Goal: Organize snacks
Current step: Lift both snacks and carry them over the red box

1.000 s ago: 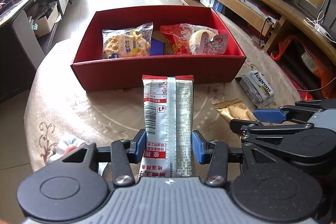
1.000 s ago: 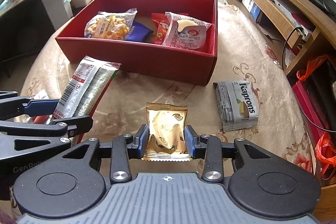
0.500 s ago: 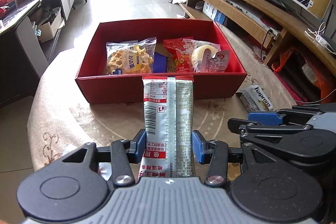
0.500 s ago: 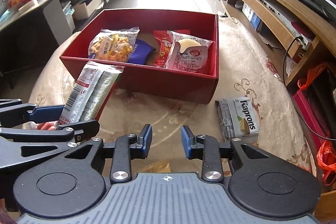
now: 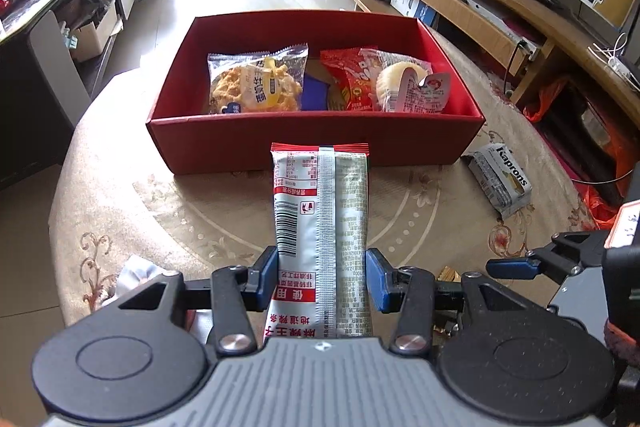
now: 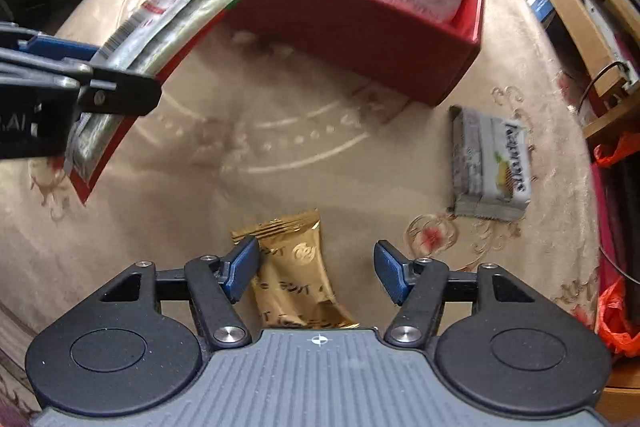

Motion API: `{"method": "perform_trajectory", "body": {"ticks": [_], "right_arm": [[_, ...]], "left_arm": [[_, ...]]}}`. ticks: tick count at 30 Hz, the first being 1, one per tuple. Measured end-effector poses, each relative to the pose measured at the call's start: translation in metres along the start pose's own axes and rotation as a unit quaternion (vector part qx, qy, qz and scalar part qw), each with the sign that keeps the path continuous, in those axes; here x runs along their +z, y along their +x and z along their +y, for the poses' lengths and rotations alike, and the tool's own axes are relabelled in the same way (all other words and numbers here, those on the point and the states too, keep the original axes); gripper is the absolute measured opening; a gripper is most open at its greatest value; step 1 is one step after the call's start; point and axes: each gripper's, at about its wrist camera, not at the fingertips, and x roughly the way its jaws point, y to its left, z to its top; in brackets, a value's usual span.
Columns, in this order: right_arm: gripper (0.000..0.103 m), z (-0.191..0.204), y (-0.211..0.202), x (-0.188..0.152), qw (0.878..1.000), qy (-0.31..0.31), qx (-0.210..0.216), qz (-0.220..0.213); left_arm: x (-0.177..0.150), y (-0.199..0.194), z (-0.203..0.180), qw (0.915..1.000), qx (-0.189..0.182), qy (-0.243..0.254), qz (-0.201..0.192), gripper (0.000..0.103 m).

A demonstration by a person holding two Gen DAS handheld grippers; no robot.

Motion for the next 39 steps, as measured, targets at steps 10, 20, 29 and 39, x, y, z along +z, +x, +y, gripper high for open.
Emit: {"method": "perform_trajectory", "body": {"ticks": [10, 20, 29, 39], "right_arm": [[0.069, -0.002, -0.012, -0.007, 0.999, -0.029, 0.028, -0.007], [0.048, -0.006, -0.006, -0.01, 0.999, -0.004, 0.04, -0.007], [0.047, -0.024, -0.03, -0.011, 0.996, 0.072, 0.02, -0.058], [0.047, -0.03, -0.054, 0.019, 0.987, 0.102, 0.021, -0.124]], "left_arm": [[0.001, 0.0, 0.0, 1.0, -0.006, -0.001, 0.002, 0.042], [0.001, 0.001, 0.0, 0.9999, -0.014, -0.003, 0.01, 0.042], [0.004, -0.007, 0.0, 0.9998, -0.02, -0.005, -0.001, 0.042], [0.019, -0.008, -0.001, 0.9998, -0.007, -0.005, -0.019, 0.042]]}}
